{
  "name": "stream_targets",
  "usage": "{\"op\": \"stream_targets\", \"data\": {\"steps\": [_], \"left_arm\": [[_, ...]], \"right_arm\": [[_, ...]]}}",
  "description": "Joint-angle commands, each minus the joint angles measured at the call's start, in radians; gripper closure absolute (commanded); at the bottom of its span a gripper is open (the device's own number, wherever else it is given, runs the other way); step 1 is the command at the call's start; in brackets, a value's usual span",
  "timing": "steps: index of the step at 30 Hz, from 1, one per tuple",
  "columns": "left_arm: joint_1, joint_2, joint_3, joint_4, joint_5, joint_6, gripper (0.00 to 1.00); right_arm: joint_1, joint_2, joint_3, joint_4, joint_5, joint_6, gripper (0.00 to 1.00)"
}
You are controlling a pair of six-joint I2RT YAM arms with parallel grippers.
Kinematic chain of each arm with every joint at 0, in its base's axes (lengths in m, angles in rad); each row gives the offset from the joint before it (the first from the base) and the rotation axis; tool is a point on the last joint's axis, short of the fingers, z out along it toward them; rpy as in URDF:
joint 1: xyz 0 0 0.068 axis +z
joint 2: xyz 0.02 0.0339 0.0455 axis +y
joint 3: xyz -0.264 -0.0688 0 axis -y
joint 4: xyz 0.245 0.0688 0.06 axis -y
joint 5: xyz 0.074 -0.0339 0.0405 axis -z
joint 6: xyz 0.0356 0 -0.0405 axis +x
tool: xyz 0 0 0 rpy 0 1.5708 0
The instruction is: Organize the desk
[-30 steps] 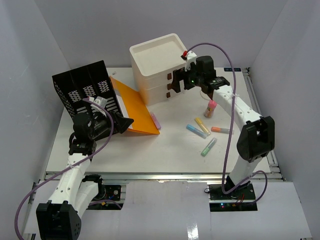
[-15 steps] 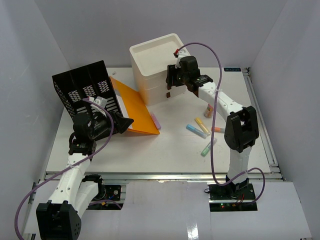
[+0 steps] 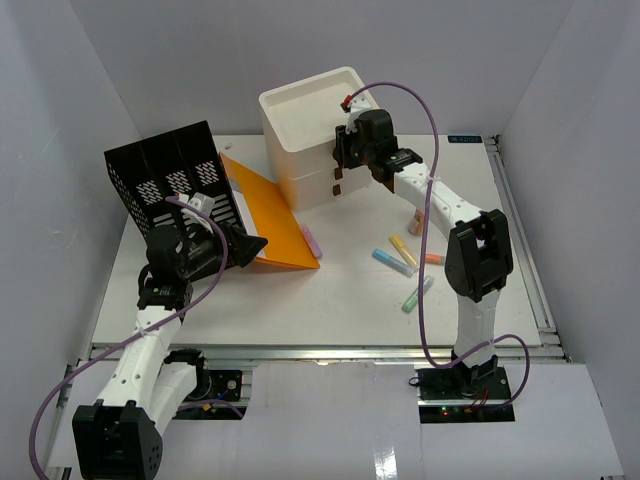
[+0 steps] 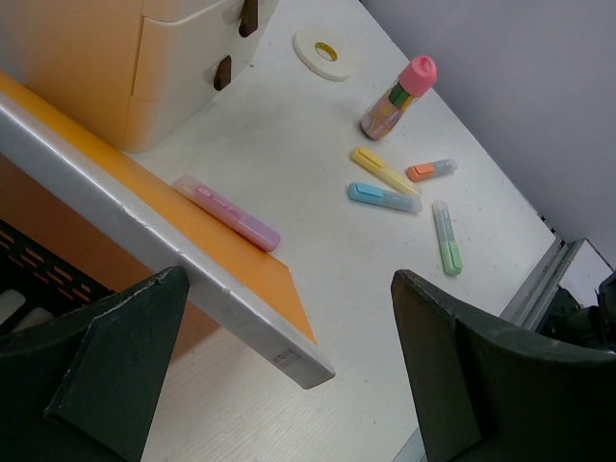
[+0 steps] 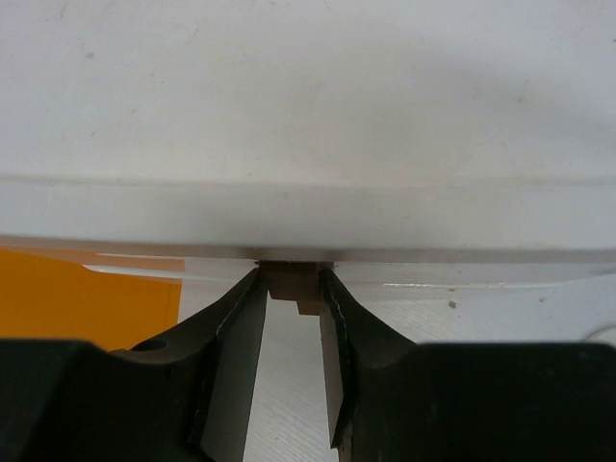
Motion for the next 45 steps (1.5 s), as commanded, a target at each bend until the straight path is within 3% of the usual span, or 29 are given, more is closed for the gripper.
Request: {"op": "stream_targets", "data": {"steps": [1, 11, 22, 31, 33, 35, 38, 39, 45], "left_arm": [[0.002, -0.001, 0.015, 0.021, 0.022, 0.011, 0.02], [0.002, -0.006, 0.013, 0.021, 0.026, 0.013, 0.02], [0.002, -0.015, 0.013, 0.029, 0.044, 0.004, 0.02], [-0.005, -0.003, 0.024, 0.066, 0.06, -0.147, 0.02], [-0.02, -0.015, 0.042, 0.057, 0.051, -0.182, 0.02], [-0.039, -0.028, 0.073, 0.013, 0.031, -0.187, 0.02], [-0.048, -0.052, 0.129, -0.062, 0.005, -0.153, 0.02], [-0.049, -0.062, 0.139, -0.095, -0.003, -0.14, 0.02], [-0.049, -0.115, 0.131, -0.265, -0.097, -0.051, 0.02]], "right_arm": [[0.003, -0.003, 0.019, 0.106, -0.044, -0.045, 0.73], [-0.009, -0.151, -0.166, 0.18, -0.061, -0.05, 0.9], [-0.023, -0.41, -0.511, 0.237, -0.089, -0.032, 0.92], [-0.026, -0.486, -0.562, 0.23, -0.121, -0.061, 0.9], [-0.026, -0.498, -0.564, 0.228, -0.134, -0.073, 0.68], [-0.029, -0.521, -0.565, 0.218, -0.173, -0.132, 0.34], [-0.032, -0.562, -0.572, 0.182, -0.223, -0.204, 0.08], [-0.032, -0.585, -0.579, 0.17, -0.249, -0.231, 0.04], [-0.023, -0.671, -0.635, 0.051, -0.459, -0.378, 0.08]]}}
